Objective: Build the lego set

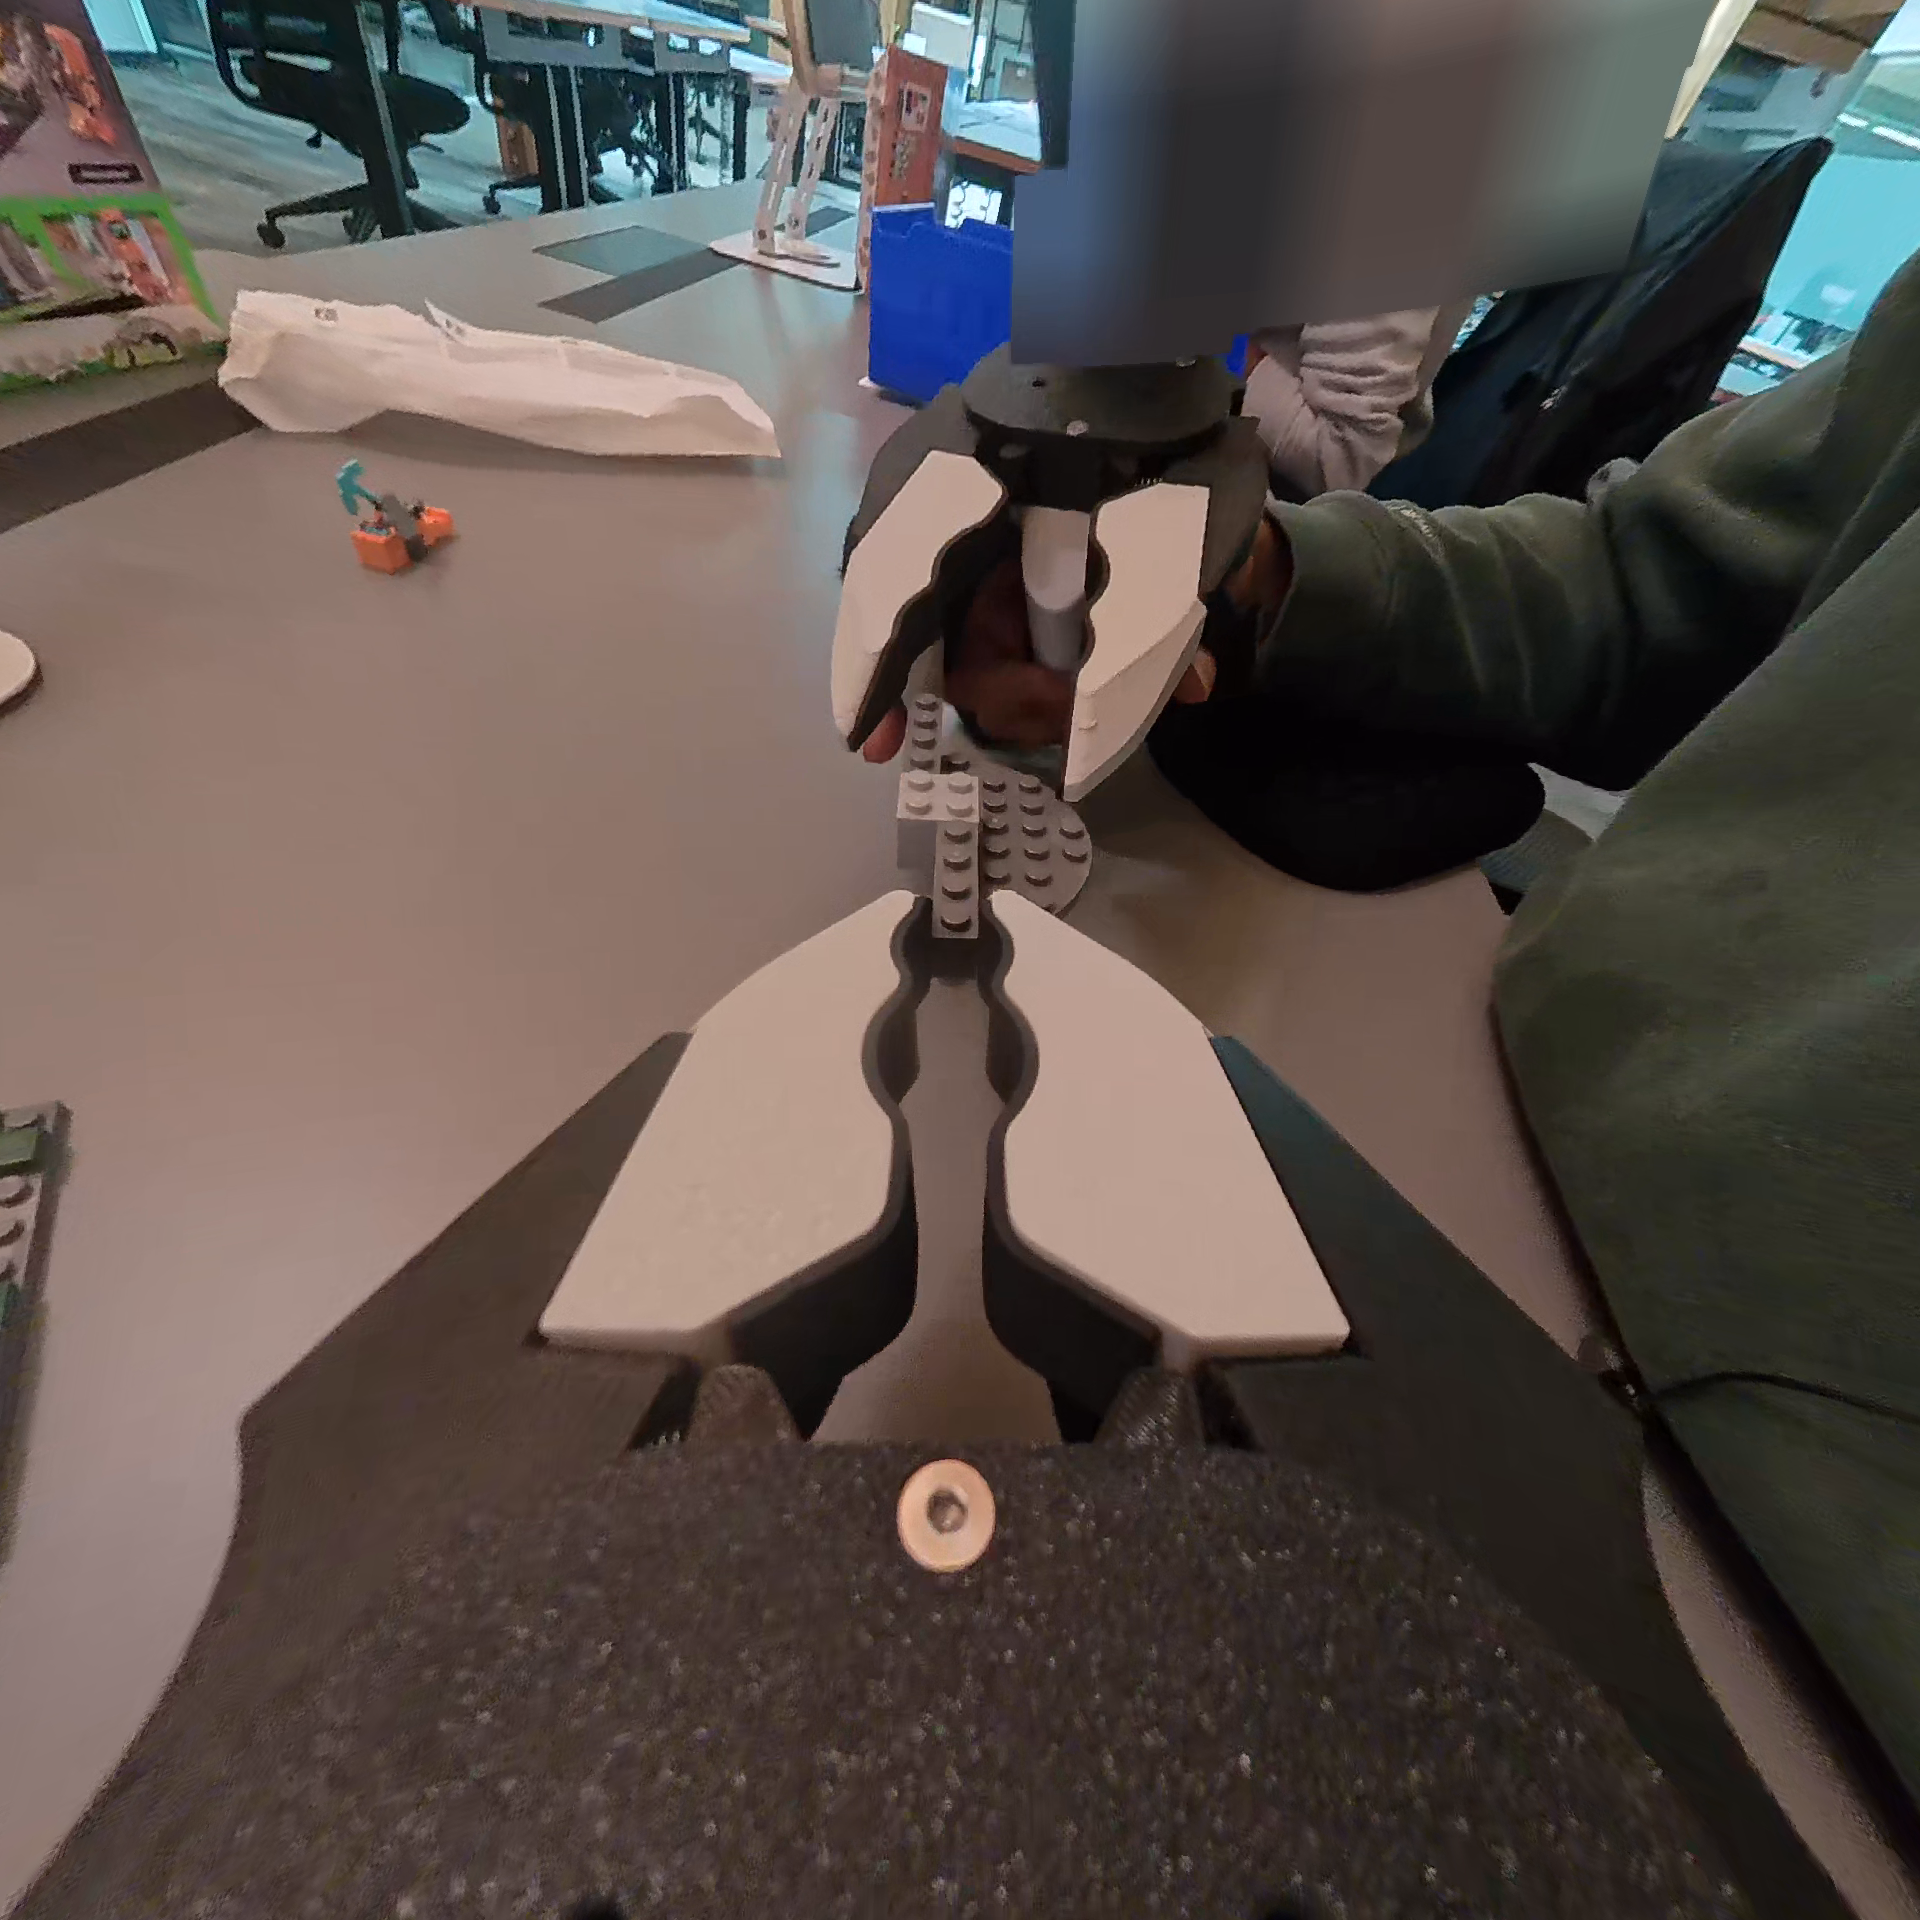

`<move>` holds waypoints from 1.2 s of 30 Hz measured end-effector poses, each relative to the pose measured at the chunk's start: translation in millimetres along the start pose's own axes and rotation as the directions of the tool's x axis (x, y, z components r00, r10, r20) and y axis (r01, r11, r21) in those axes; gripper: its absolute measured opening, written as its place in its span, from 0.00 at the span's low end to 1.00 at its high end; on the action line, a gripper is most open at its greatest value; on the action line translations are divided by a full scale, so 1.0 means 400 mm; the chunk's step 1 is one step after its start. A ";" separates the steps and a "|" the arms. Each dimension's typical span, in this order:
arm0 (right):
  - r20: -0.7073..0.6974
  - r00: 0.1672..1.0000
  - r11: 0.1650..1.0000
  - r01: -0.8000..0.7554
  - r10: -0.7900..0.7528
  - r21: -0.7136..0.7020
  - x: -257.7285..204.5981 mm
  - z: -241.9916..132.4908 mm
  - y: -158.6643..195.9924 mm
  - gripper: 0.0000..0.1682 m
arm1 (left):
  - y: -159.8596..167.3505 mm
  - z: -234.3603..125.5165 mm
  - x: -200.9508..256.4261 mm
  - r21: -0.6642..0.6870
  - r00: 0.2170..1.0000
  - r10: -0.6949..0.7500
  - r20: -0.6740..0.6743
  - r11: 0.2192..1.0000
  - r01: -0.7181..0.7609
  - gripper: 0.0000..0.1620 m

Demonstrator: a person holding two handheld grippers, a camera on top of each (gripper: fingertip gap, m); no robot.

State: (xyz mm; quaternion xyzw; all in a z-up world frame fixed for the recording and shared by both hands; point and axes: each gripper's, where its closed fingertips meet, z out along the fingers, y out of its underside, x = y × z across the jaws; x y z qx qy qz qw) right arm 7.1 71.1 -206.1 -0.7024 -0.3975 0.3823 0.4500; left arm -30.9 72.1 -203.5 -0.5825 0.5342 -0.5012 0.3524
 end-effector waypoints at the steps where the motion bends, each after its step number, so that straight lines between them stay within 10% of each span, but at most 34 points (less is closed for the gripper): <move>1: -0.013 1.000 1.000 0.007 -0.007 -0.013 0.006 0.000 0.005 0.28 | 0.004 -0.001 -0.006 -0.008 1.000 -0.006 0.006 1.000 0.006 0.05; 22: -0.225 0.969 0.995 0.098 -0.100 -0.021 0.073 -0.028 0.002 0.22 | 0.090 0.067 -0.179 -0.346 1.000 -0.014 0.010 0.938 0.016 0.05; 36: -0.273 0.954 0.993 0.117 -0.122 -0.034 0.099 -0.040 0.013 0.06 | -0.003 0.028 -0.193 -0.156 0.969 0.020 0.246 0.988 0.020 0.20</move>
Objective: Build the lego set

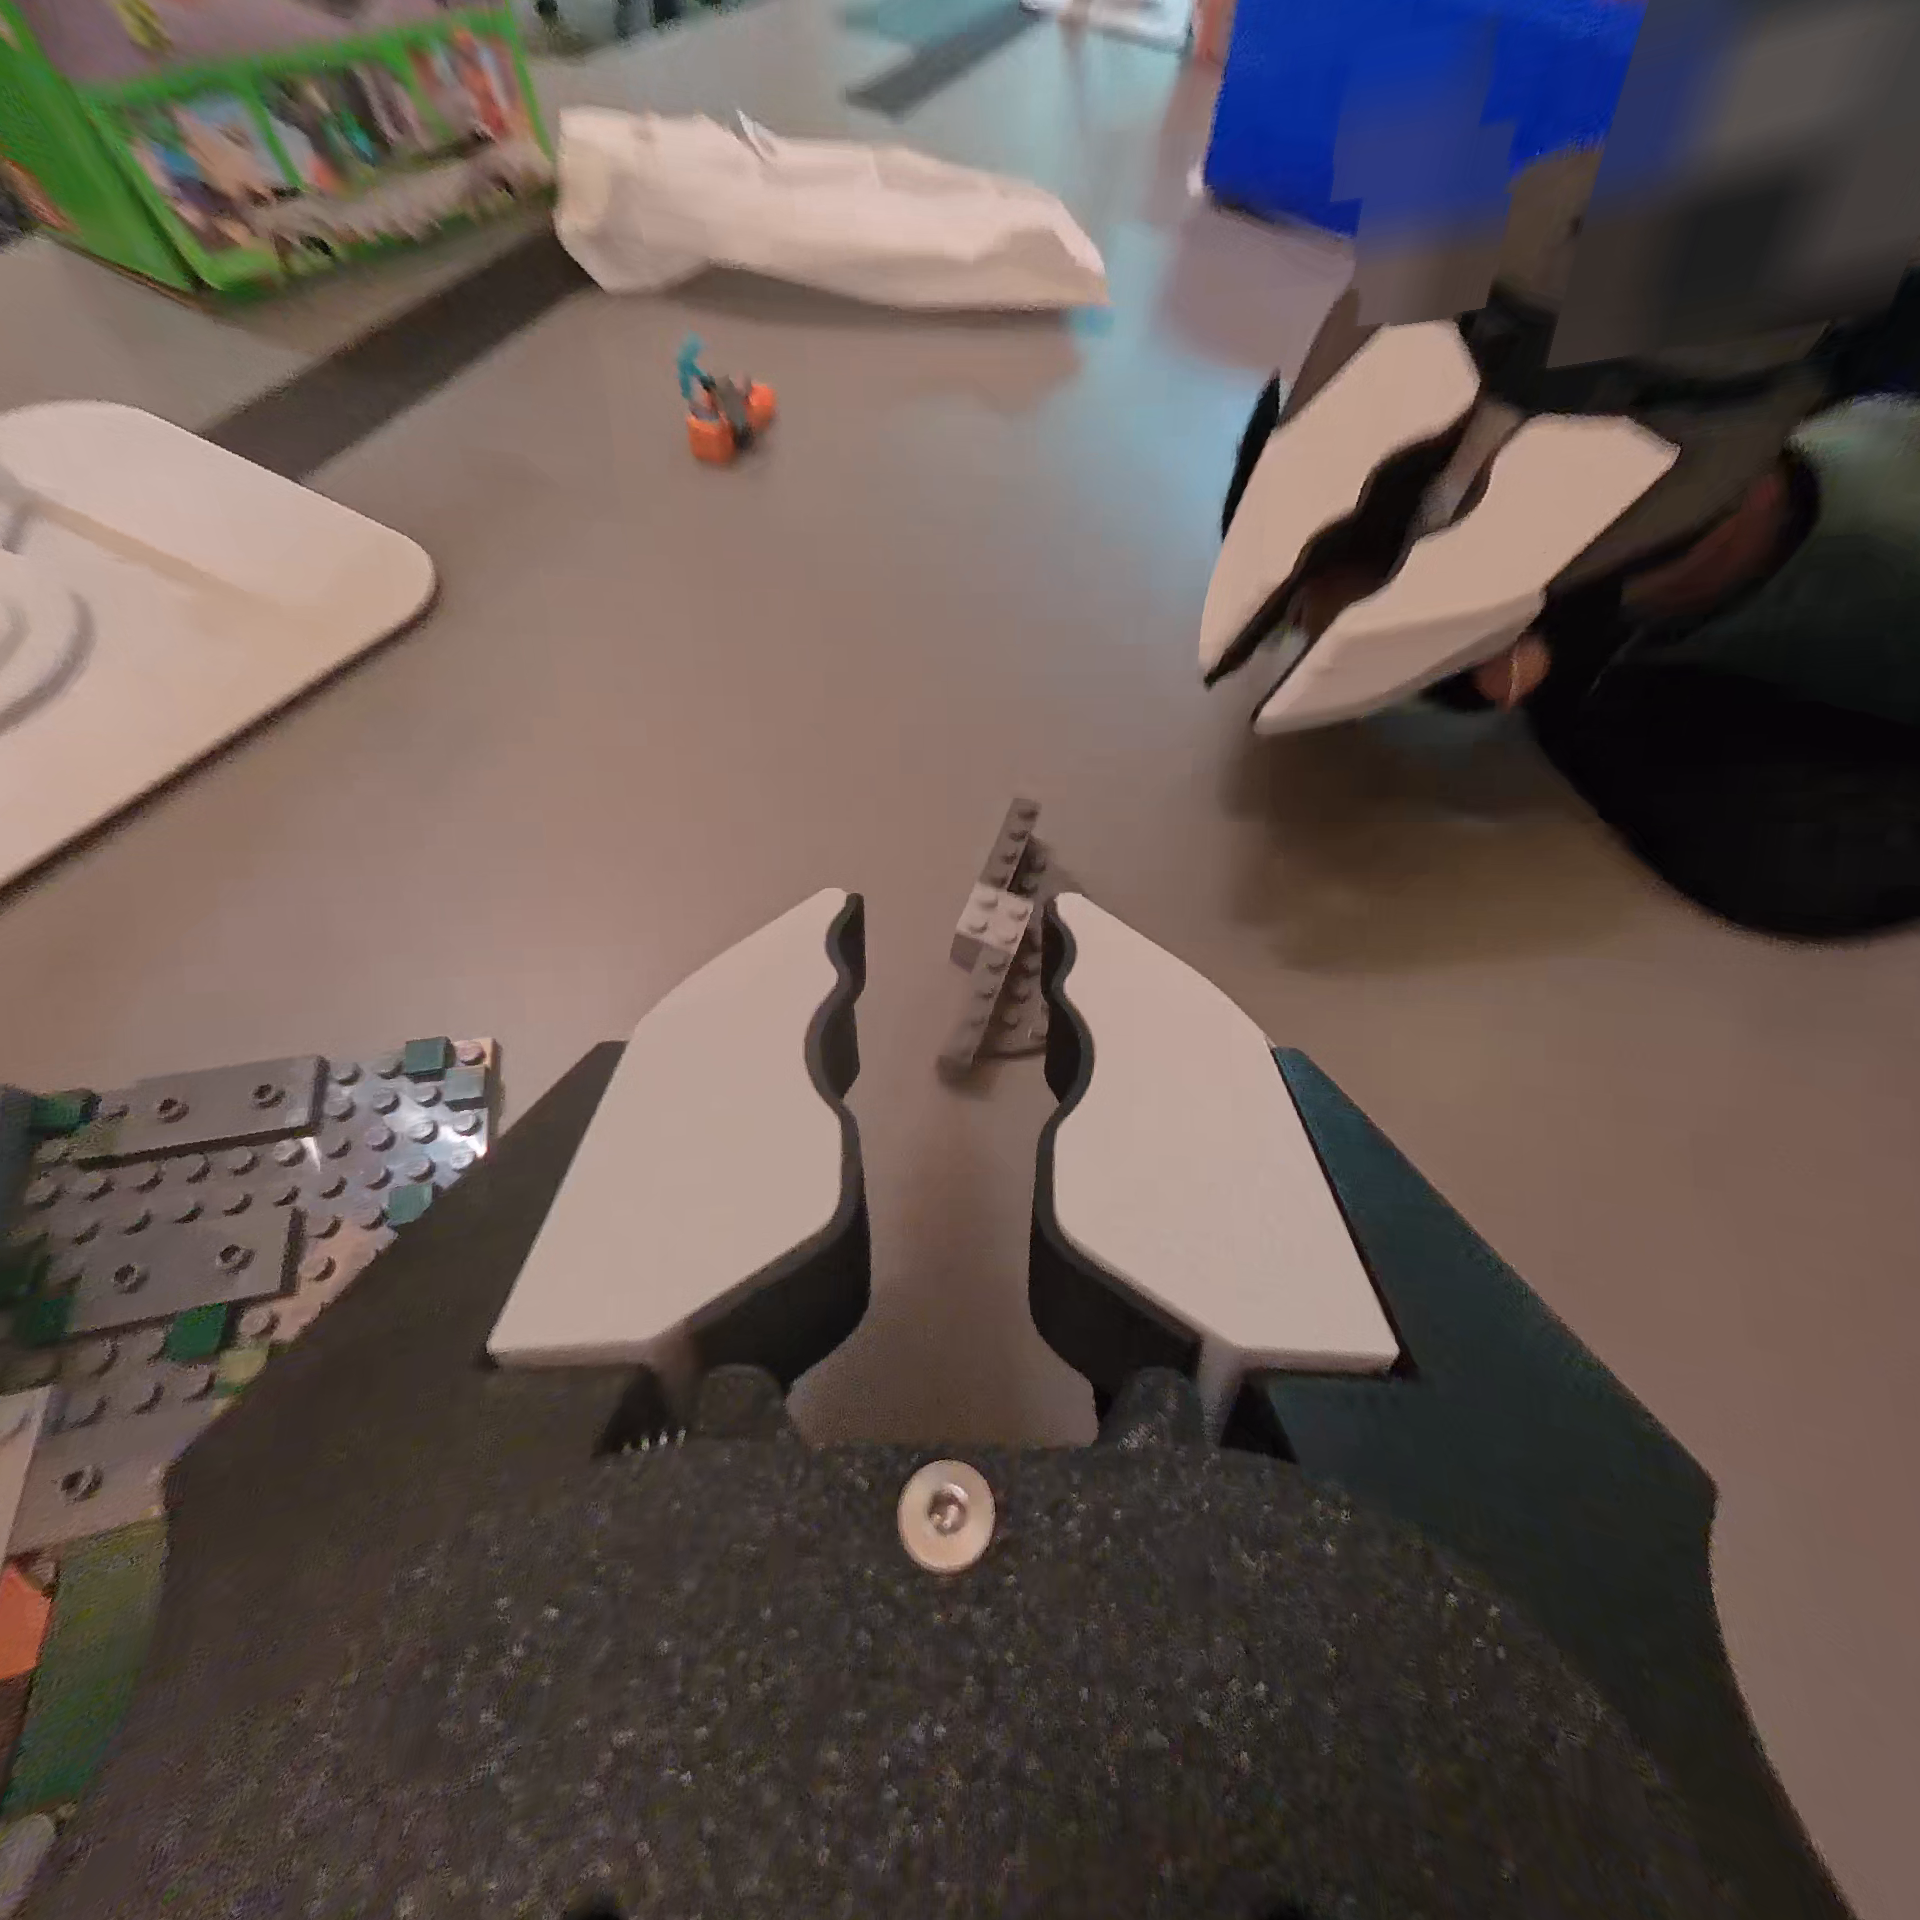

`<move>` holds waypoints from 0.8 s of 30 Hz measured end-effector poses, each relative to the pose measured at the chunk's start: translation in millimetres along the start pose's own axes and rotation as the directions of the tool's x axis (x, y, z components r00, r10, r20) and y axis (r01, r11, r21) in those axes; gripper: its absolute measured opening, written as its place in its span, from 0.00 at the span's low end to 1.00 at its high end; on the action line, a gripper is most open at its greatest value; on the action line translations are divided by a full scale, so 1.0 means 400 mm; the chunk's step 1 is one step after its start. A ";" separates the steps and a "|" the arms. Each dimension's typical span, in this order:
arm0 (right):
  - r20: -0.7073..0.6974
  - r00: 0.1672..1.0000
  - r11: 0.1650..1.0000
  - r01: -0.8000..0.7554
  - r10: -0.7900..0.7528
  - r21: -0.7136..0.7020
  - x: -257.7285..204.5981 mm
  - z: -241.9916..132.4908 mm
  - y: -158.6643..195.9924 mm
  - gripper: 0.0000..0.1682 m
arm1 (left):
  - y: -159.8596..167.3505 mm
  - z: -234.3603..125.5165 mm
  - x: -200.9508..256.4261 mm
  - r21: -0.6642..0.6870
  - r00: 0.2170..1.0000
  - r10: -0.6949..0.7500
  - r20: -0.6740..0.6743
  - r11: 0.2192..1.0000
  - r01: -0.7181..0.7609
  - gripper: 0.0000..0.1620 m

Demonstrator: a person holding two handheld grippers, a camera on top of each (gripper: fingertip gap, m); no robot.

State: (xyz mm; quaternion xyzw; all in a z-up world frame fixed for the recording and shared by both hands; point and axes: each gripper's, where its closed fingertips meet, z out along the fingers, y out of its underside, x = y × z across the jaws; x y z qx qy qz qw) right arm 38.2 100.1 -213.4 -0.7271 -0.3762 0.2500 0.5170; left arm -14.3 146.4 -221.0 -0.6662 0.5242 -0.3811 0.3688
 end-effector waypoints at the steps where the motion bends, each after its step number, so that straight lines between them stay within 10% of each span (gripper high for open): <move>1: -0.004 1.000 1.000 -0.002 0.002 0.001 0.002 0.000 0.000 0.06 | -0.016 -0.010 0.001 0.033 1.000 -0.021 0.023 0.999 0.020 0.19; 8: -0.054 0.998 1.000 -0.011 0.012 0.029 0.027 -0.008 -0.004 0.02 | -0.074 -0.078 -0.001 0.280 0.963 -0.113 0.245 0.959 0.041 0.00; 24: -0.195 0.967 0.972 -0.127 0.166 0.197 0.136 -0.042 -0.027 0.00 | -0.072 -0.163 -0.093 0.382 0.908 -0.144 0.394 0.924 -0.019 0.00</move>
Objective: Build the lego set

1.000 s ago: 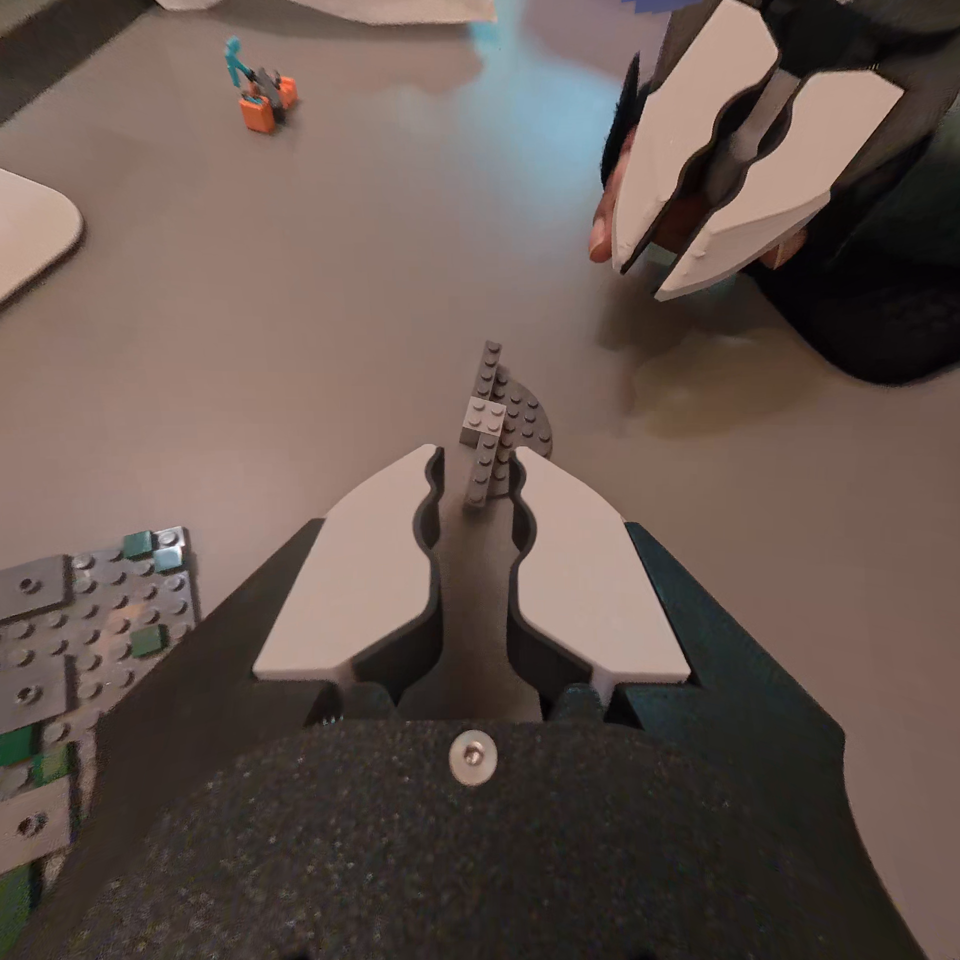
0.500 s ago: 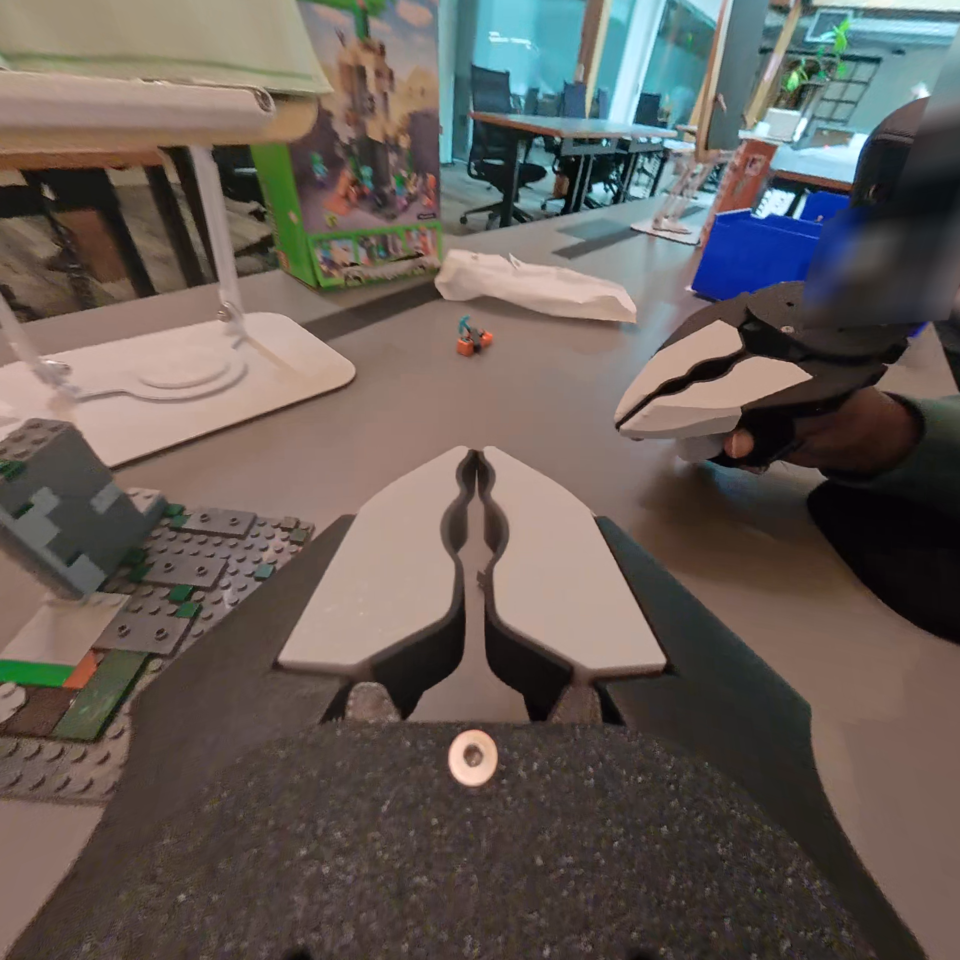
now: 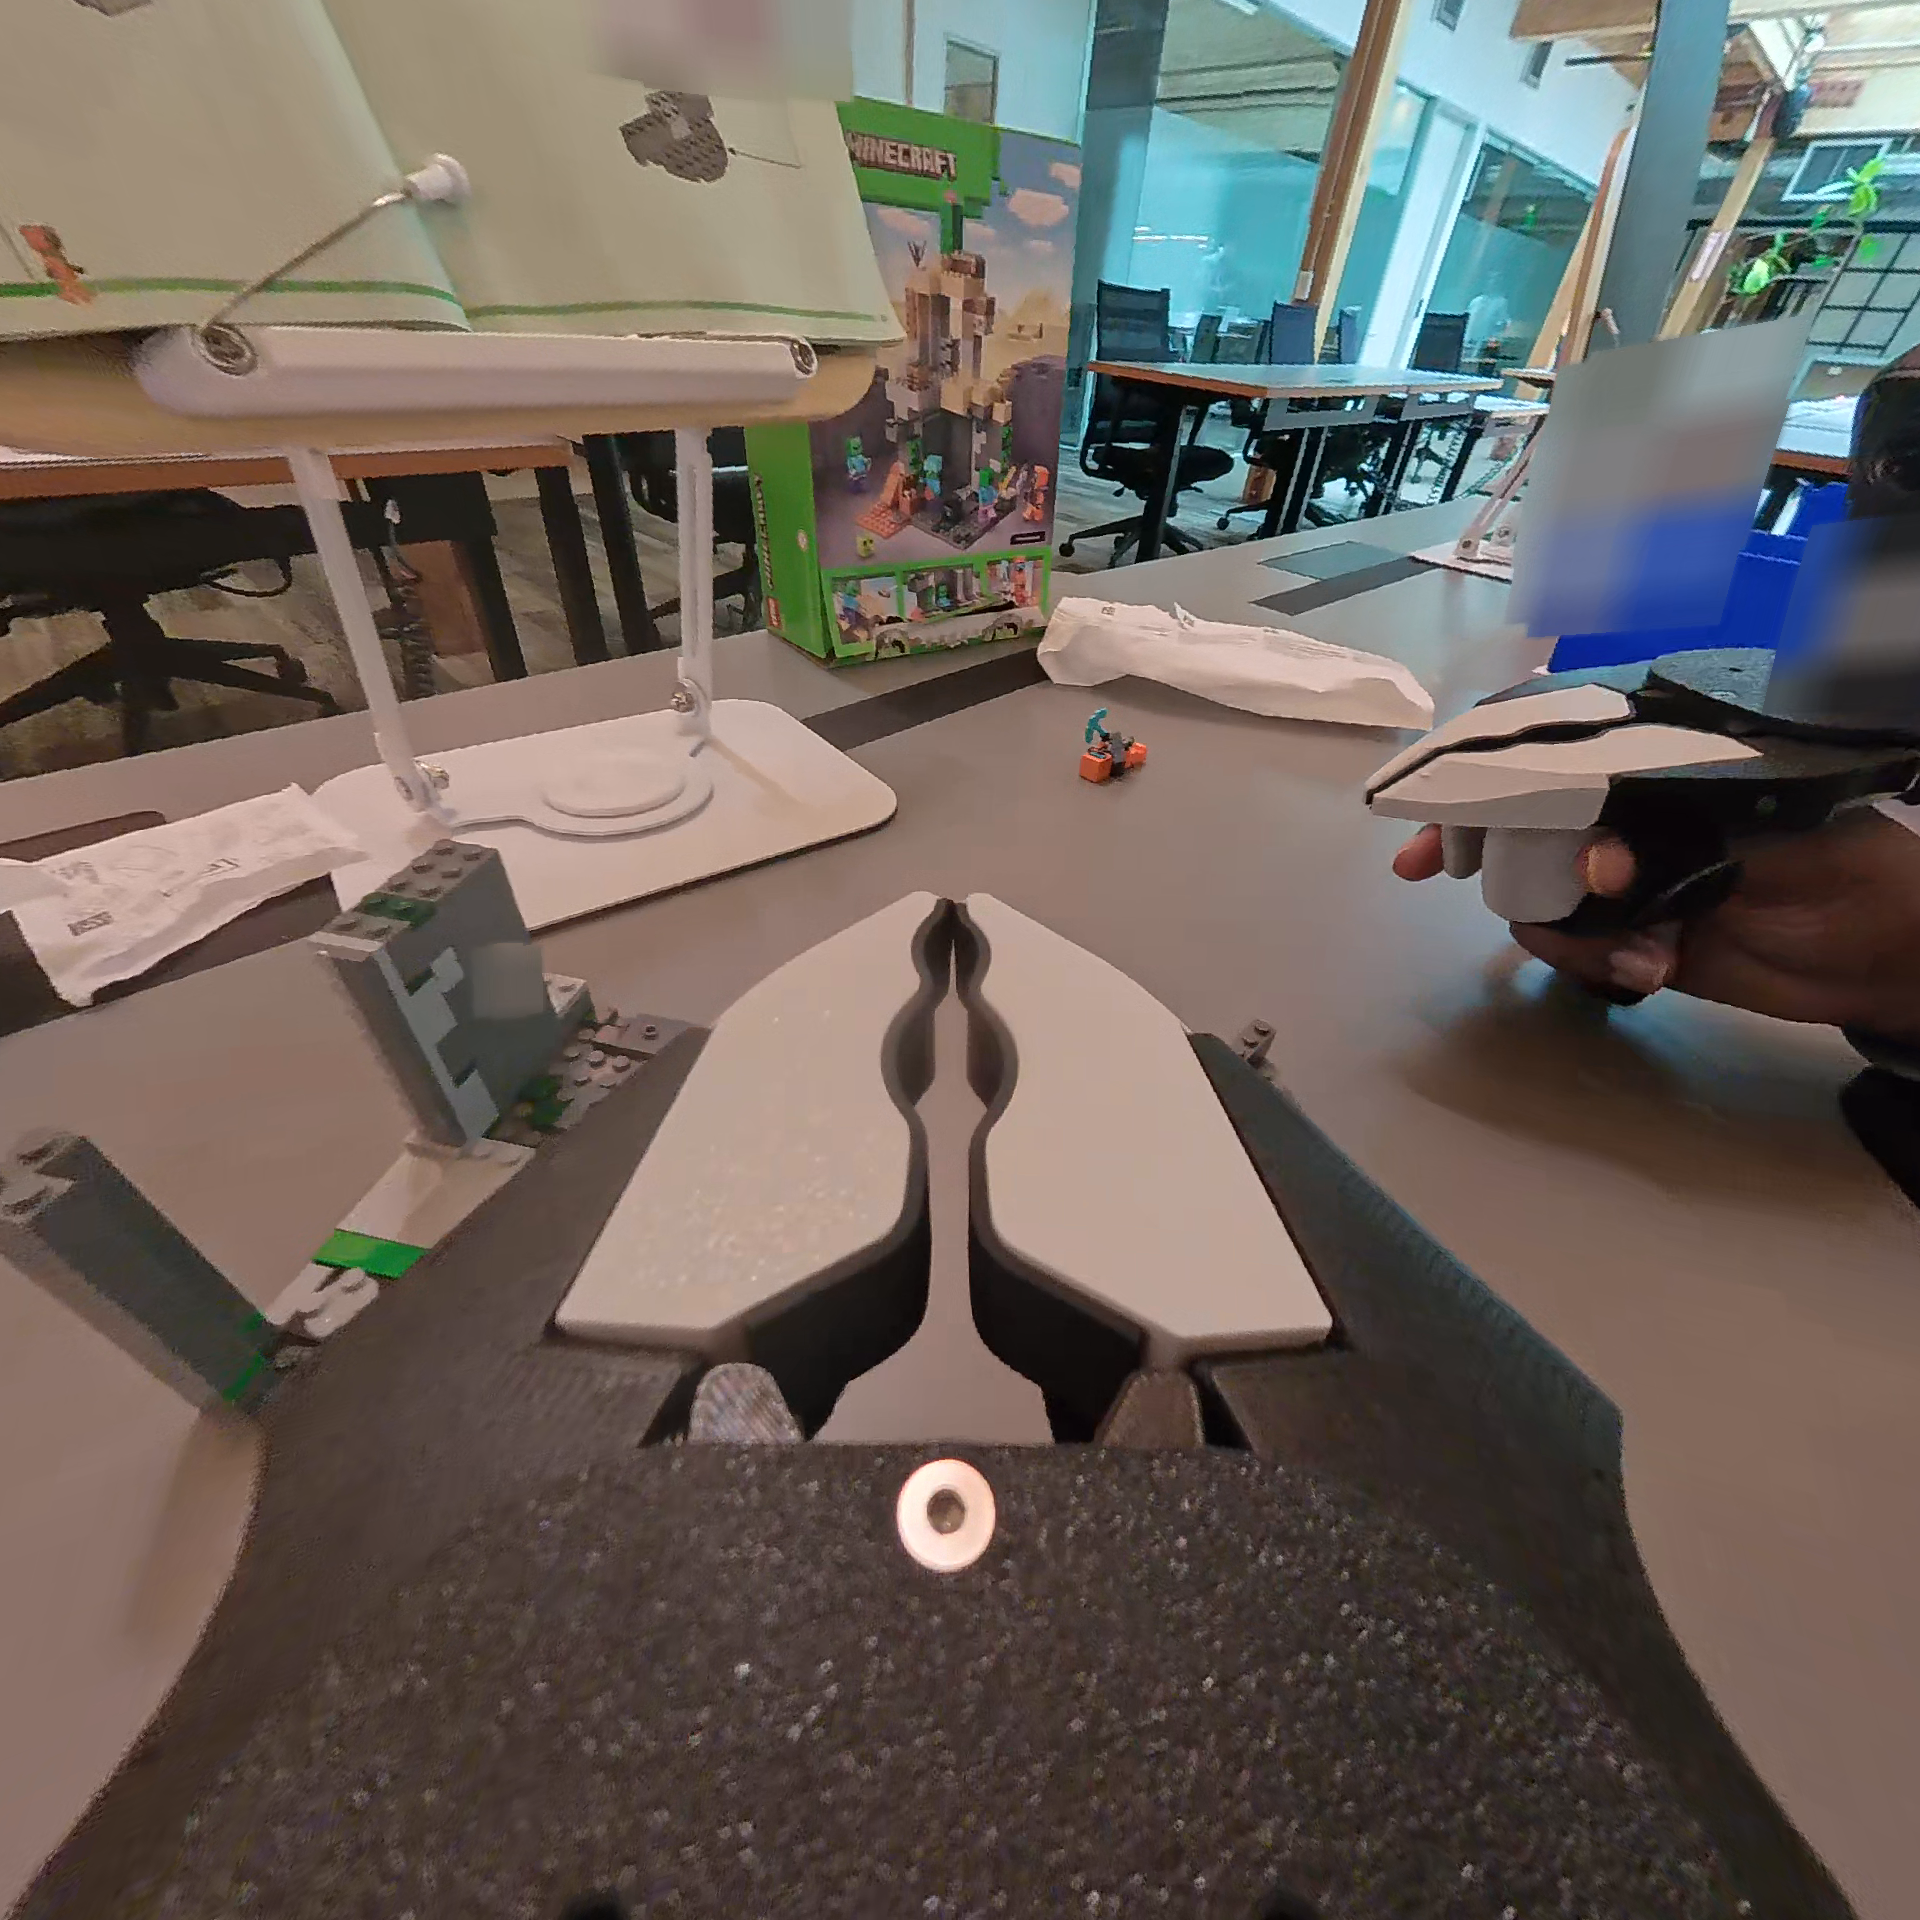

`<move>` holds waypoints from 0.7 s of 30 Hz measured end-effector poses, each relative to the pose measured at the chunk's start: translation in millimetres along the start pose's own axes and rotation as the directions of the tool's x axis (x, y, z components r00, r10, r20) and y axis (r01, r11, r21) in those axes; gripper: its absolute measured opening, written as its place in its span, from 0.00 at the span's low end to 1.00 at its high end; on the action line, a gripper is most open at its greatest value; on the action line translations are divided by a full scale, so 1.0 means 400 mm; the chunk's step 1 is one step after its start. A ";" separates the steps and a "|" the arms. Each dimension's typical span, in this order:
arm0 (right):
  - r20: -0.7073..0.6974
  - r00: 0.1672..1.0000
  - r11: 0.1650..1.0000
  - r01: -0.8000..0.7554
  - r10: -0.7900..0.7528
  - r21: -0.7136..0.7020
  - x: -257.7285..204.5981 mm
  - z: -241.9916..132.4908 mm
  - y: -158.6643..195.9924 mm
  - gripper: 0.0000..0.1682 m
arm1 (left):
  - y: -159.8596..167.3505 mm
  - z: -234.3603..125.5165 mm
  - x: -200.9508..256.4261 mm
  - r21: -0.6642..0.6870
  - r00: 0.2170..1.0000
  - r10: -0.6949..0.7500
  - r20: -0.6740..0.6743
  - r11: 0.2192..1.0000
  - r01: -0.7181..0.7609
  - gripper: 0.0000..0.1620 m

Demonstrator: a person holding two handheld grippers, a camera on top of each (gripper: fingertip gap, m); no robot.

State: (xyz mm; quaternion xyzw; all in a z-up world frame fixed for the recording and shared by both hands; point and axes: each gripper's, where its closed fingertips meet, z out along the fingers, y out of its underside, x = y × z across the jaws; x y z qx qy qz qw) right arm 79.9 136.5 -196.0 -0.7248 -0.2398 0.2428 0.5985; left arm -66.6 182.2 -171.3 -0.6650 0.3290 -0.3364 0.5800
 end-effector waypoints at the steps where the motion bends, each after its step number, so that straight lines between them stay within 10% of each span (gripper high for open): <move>1: 0.009 1.000 1.000 -0.013 0.013 0.010 -0.001 0.000 -0.004 0.00 | -0.003 -0.002 -0.005 0.002 1.000 0.003 0.005 1.000 -0.003 0.00; 21: 0.050 0.999 0.999 -0.015 0.013 0.048 -0.033 -0.009 -0.028 0.04 | 0.009 -0.003 -0.019 -0.016 0.993 0.104 0.048 0.995 -0.103 0.00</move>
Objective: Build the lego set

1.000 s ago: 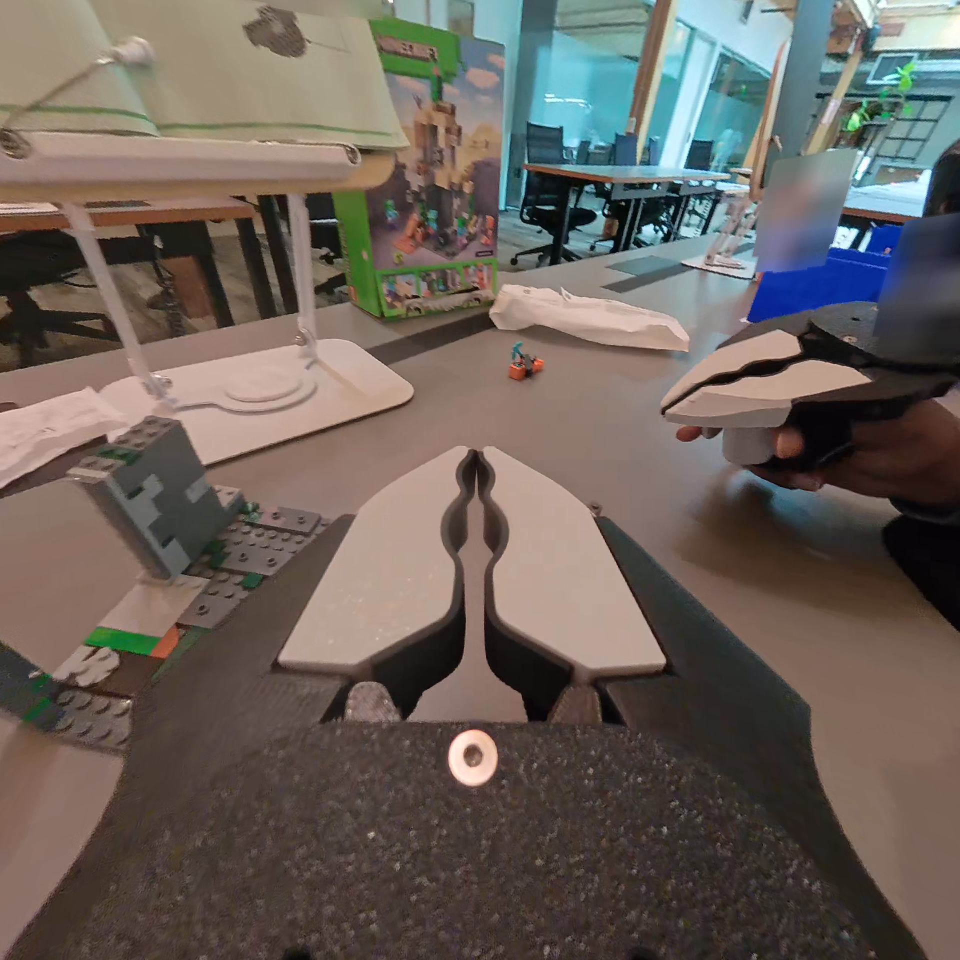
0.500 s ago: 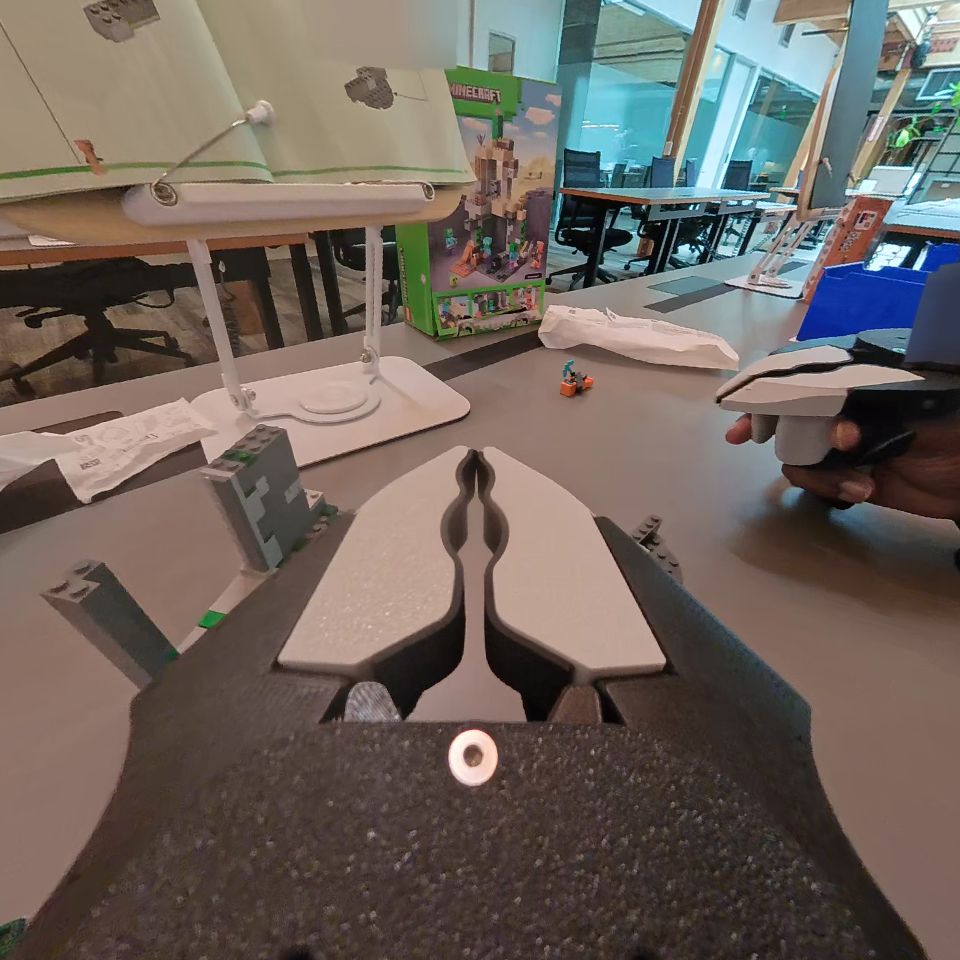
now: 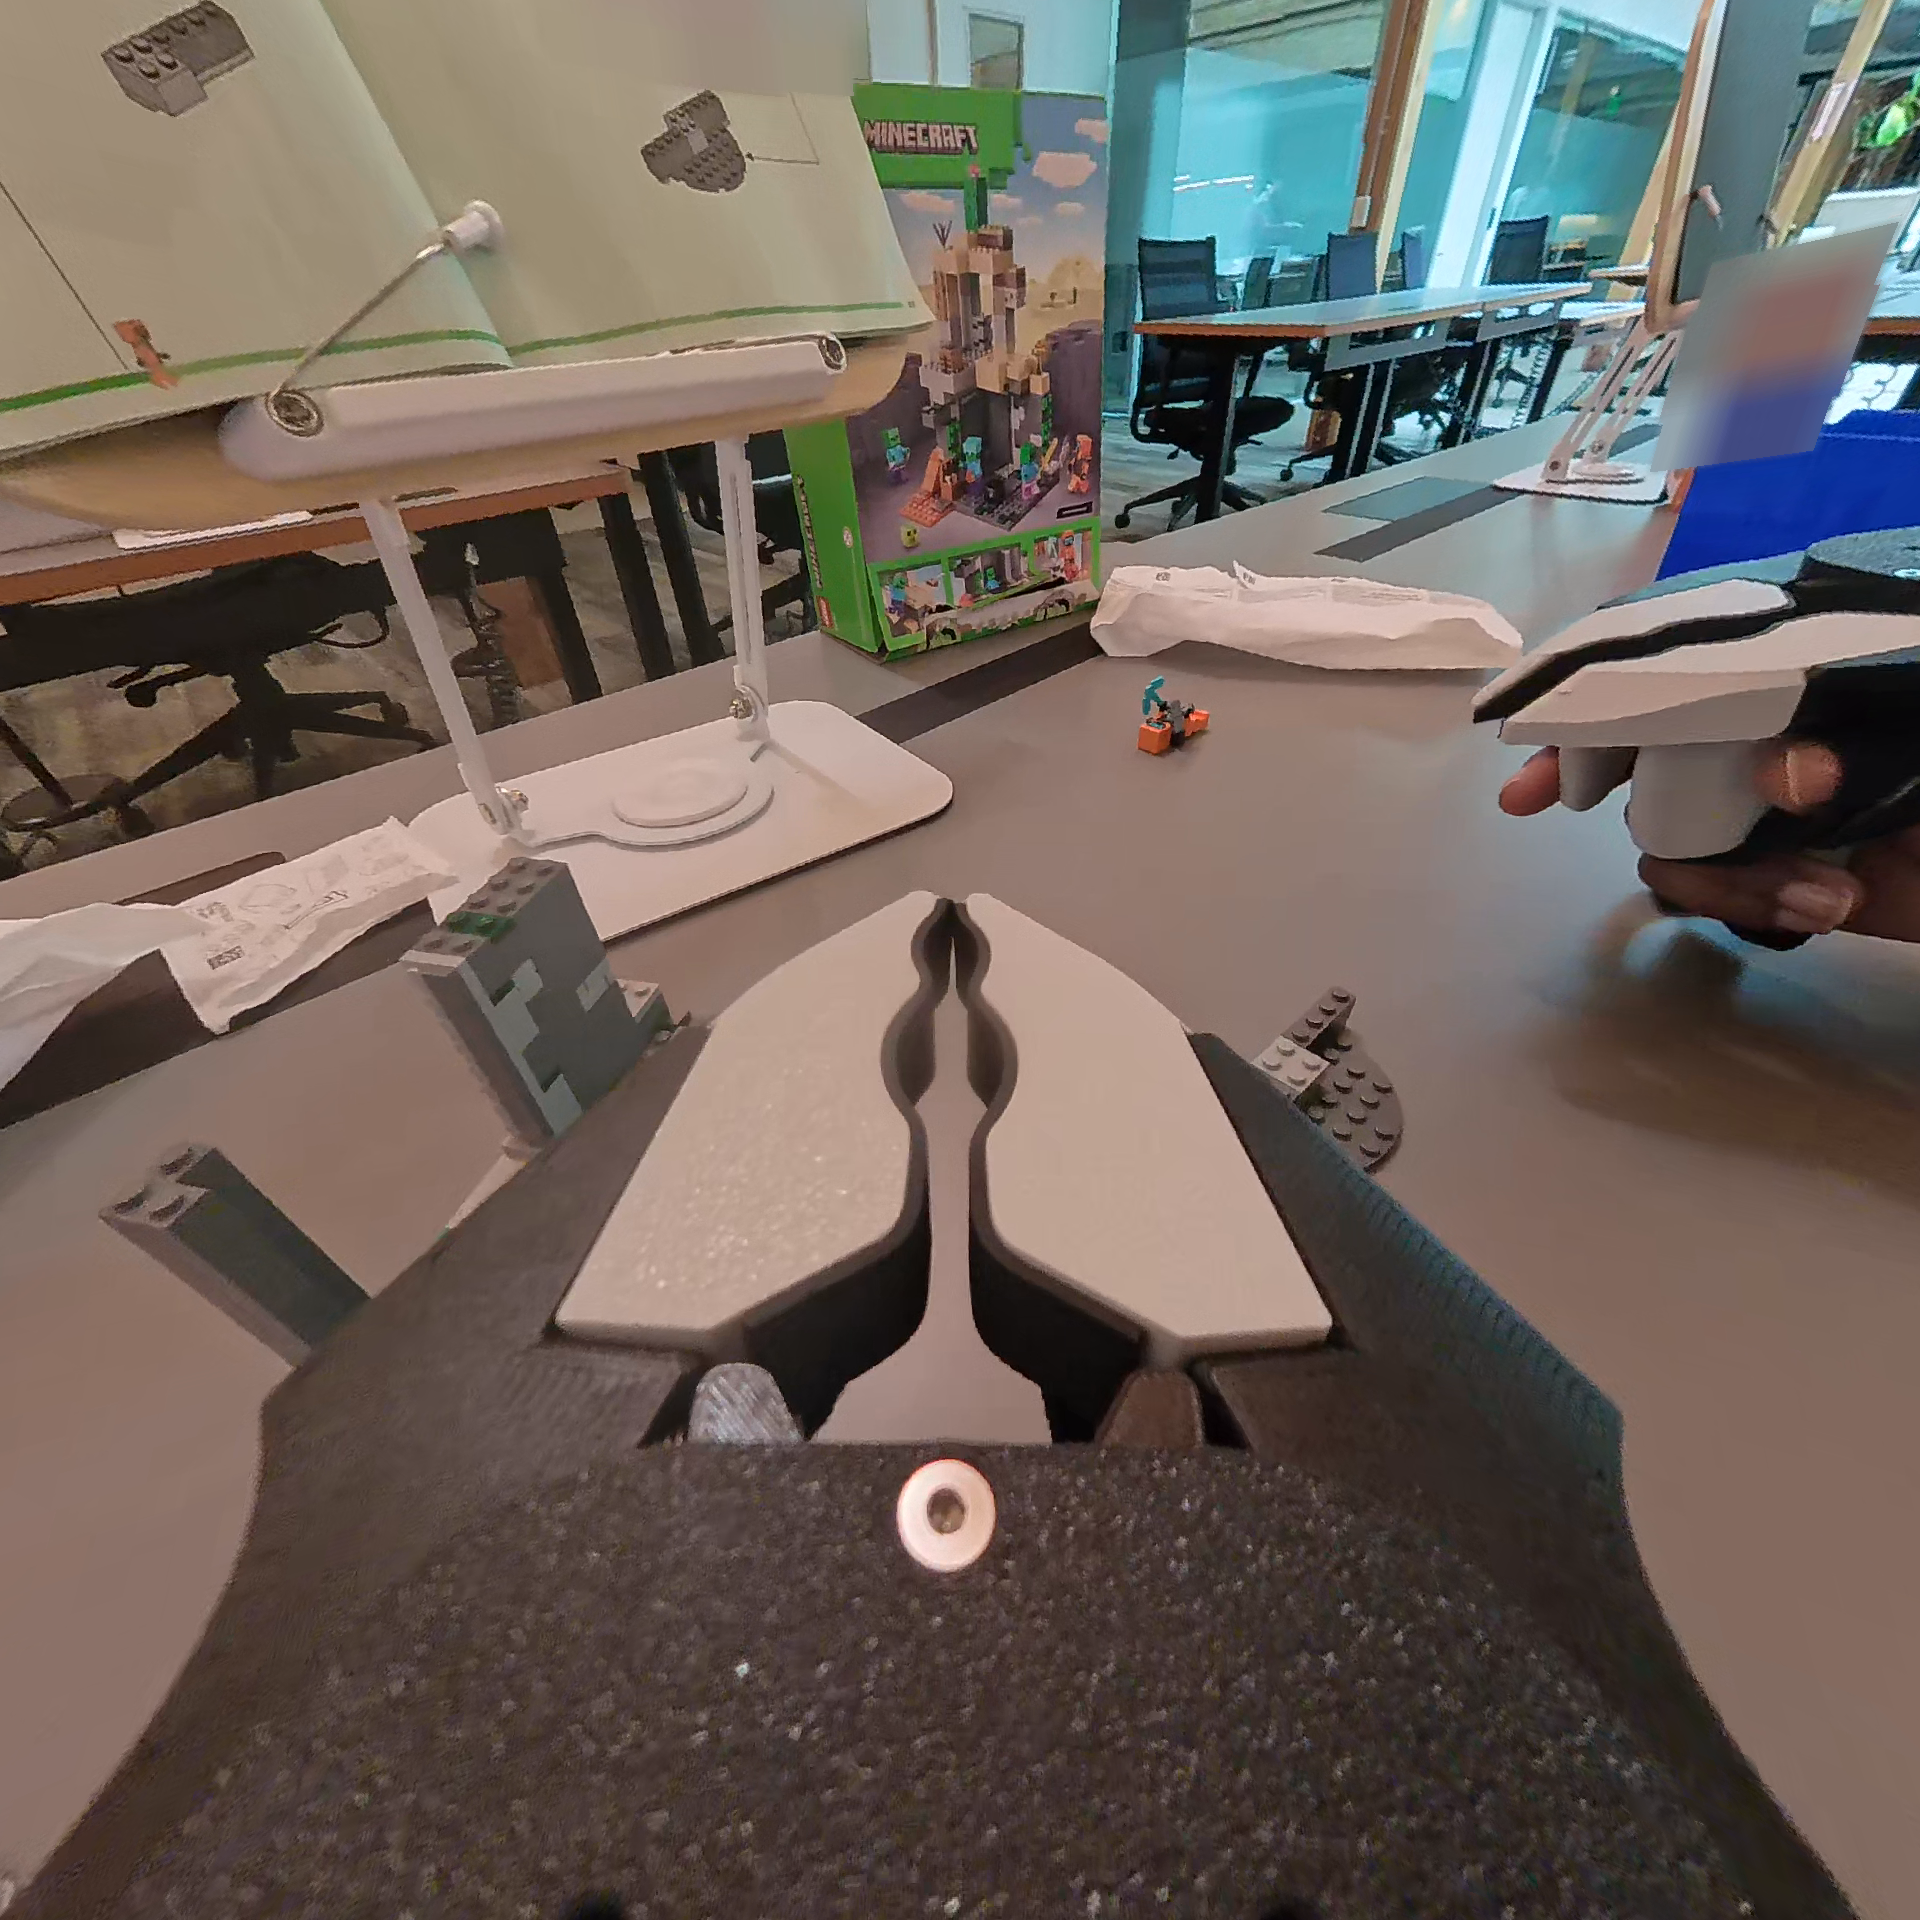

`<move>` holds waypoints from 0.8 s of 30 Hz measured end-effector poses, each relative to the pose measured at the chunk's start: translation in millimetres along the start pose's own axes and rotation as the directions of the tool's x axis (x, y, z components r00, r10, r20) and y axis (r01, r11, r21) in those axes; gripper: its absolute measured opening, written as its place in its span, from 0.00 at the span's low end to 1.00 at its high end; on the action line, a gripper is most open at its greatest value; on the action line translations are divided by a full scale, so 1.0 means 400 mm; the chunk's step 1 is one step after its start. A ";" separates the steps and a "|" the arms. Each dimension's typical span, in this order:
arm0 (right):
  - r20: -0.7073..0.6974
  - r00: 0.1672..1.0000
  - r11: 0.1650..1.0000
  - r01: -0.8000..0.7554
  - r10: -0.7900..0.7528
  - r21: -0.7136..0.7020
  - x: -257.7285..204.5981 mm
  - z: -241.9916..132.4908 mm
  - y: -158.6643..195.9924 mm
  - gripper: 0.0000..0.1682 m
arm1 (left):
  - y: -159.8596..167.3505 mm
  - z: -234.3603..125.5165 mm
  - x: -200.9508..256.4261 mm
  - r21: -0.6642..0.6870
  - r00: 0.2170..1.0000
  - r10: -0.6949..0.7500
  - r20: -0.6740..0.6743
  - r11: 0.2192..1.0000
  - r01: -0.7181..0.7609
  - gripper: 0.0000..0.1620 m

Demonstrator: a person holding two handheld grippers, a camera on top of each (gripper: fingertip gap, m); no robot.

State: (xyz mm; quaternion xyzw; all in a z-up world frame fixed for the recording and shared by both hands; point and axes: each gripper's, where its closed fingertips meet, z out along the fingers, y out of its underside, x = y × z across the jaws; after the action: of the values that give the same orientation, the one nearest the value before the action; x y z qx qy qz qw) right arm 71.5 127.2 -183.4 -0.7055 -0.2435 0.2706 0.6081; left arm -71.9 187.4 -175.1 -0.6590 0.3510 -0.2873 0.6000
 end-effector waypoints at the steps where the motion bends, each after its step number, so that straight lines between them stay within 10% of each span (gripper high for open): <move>1: 0.000 1.000 1.000 -0.001 0.001 0.001 -0.001 0.000 -0.001 0.05 | 0.000 0.000 0.001 -0.001 1.000 0.005 0.001 1.000 -0.005 0.00; 14: -0.144 0.948 0.957 0.270 -0.283 -0.103 0.240 -0.007 -0.121 0.06 | -0.027 0.002 -0.017 -0.010 1.000 0.007 0.017 1.000 -0.007 0.00; 24: -0.138 0.652 0.658 0.690 -0.746 -0.301 0.537 0.146 -0.283 0.12 | -0.105 0.050 -0.099 -0.032 0.995 0.054 0.086 0.998 -0.051 0.02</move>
State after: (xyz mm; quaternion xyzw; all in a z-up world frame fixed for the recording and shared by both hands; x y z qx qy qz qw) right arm 188.1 330.2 -96.3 -0.6411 -0.4542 -0.1137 0.6081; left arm -74.1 232.7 -133.9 -0.6702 0.3458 -0.2373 0.6123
